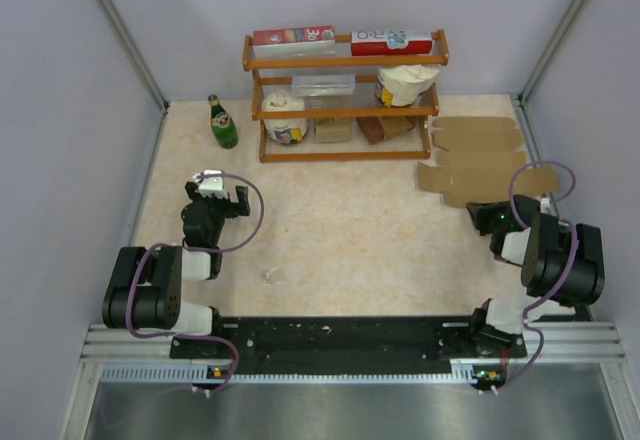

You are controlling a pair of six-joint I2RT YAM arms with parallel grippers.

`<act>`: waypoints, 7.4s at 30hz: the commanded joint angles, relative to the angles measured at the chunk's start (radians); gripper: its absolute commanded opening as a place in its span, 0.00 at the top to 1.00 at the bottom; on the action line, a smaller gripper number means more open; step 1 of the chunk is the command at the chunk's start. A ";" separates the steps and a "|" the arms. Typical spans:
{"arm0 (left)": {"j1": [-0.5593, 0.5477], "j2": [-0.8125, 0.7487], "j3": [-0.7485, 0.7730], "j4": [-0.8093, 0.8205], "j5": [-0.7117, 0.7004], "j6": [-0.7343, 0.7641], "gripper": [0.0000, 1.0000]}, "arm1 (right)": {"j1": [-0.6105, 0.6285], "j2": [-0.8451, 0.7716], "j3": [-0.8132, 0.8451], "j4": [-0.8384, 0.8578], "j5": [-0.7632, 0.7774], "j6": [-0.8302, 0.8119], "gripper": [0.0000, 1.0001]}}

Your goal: Fold the paper box

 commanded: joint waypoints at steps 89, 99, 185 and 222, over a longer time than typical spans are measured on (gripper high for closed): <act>-0.029 0.003 0.024 0.035 -0.012 0.012 0.01 | 0.841 -0.038 1.339 -2.011 -0.075 -1.257 1.00; -0.027 0.003 0.024 0.035 -0.012 0.012 0.01 | 0.850 0.103 1.362 -2.026 -0.020 -1.265 0.98; -0.387 0.379 0.726 -1.171 0.671 -0.056 0.82 | 0.701 -0.443 0.494 -1.106 -0.078 -0.853 0.47; -0.420 0.153 0.484 -1.249 0.448 -0.221 0.96 | 0.605 0.021 0.712 -1.012 -0.107 -0.988 0.35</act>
